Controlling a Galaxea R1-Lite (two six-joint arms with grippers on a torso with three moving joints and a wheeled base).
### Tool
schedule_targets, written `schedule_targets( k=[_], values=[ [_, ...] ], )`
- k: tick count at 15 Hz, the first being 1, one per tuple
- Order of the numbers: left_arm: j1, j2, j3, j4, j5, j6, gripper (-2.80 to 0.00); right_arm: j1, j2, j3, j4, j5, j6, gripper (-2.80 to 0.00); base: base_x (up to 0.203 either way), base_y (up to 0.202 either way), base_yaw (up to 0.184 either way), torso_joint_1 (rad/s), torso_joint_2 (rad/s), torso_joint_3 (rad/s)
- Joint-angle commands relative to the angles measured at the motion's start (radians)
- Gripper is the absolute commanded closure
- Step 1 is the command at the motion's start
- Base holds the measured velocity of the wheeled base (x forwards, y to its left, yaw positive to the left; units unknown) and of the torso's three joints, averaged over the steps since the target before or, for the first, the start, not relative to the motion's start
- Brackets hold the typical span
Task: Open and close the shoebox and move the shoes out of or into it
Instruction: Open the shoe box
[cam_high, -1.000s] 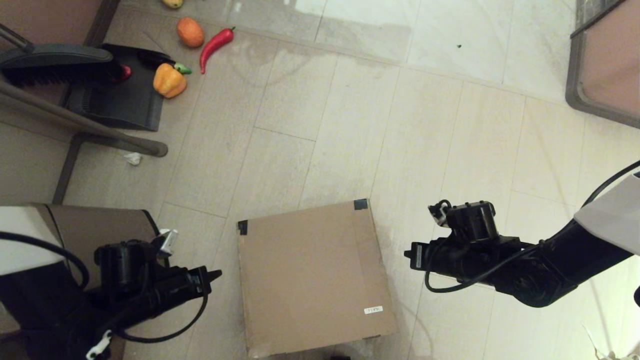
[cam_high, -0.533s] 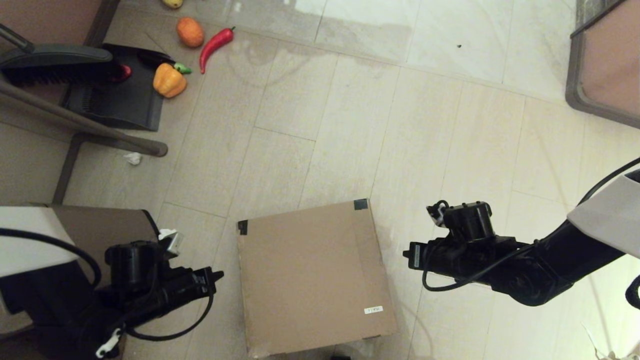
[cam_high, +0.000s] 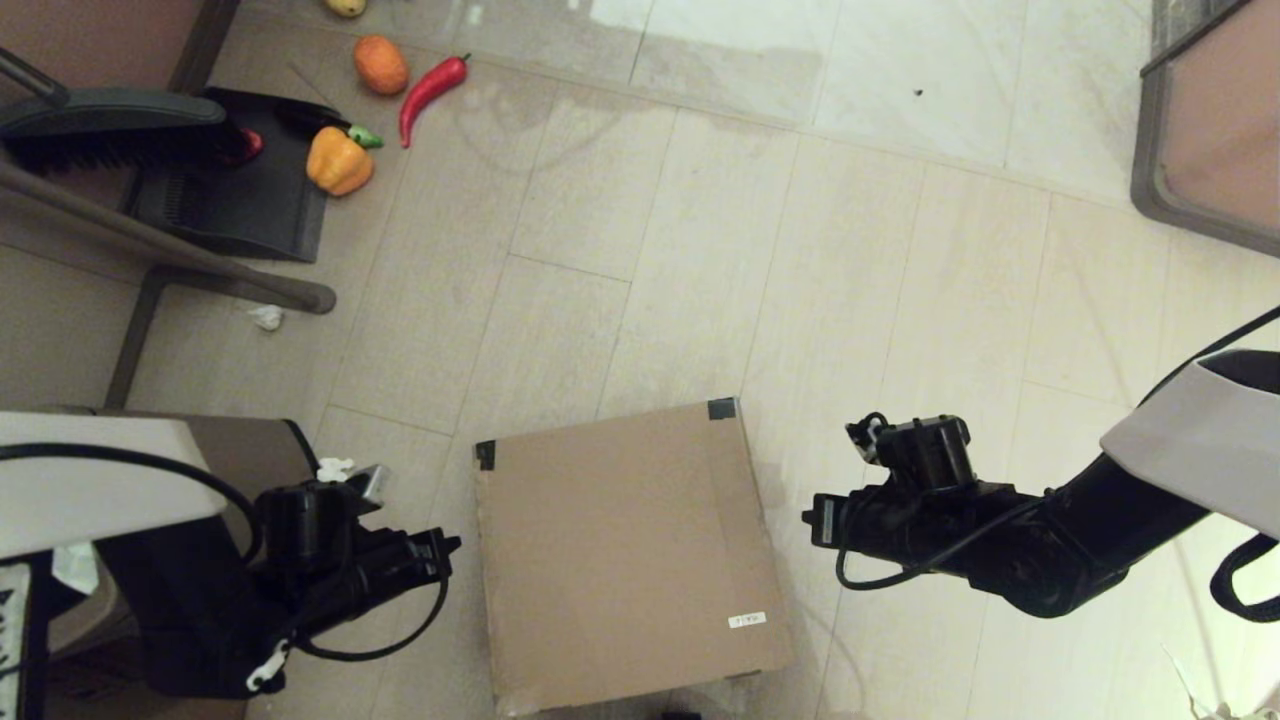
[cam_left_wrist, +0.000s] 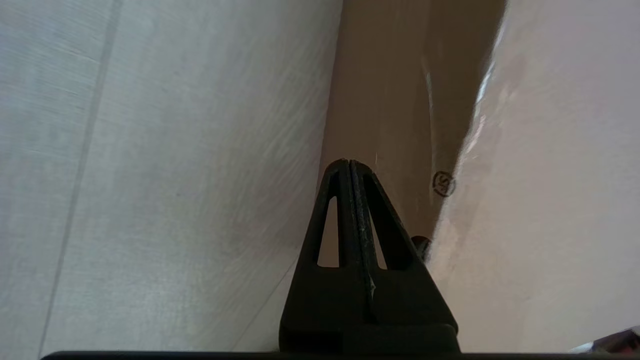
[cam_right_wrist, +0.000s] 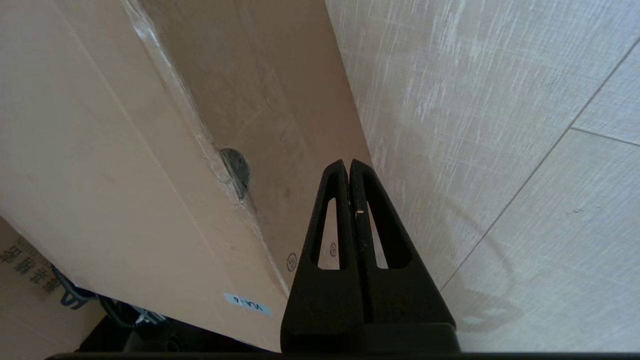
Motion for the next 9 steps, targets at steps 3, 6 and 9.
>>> schedule_targets(
  k=[3, 6, 9],
  values=[
    [-0.015, 0.046, -0.017, -0.007, 0.0, -0.002, 0.0, 0.002, 0.04, 0.029, -0.04, 0.001, 0.003, 0.0, 0.0, 0.0, 0.0, 0.0, 0.0, 0.0],
    [-0.017, 0.058, -0.018, -0.007, 0.0, -0.006, 0.0, 0.019, 0.052, 0.043, -0.059, 0.003, 0.034, 0.0, 0.0, 0.0, 0.0, 0.0, 0.0, 0.0],
    [-0.027, 0.069, -0.024, -0.007, 0.001, -0.007, 0.0, 0.041, 0.065, 0.046, -0.065, 0.002, 0.053, 0.0, 0.0, 0.0, 0.0, 0.0, 0.0, 0.0]
  ],
)
